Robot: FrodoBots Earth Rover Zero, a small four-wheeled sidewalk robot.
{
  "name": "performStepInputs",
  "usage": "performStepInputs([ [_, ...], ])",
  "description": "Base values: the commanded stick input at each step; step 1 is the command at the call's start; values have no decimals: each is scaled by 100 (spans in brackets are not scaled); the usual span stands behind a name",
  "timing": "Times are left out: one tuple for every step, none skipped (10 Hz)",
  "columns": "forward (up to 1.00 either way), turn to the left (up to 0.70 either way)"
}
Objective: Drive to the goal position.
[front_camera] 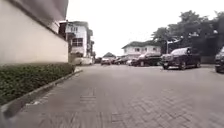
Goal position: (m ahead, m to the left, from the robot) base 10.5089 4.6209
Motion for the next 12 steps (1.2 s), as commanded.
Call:
performStepInputs([
  [70, 0],
  [70, 0],
  [70, 0],
  [70, 0],
  [70, 0],
  [70, 0],
  [70, 0],
  [70, 0],
  [70, 0],
  [70, 0],
  [70, 0],
  [70, 0],
])
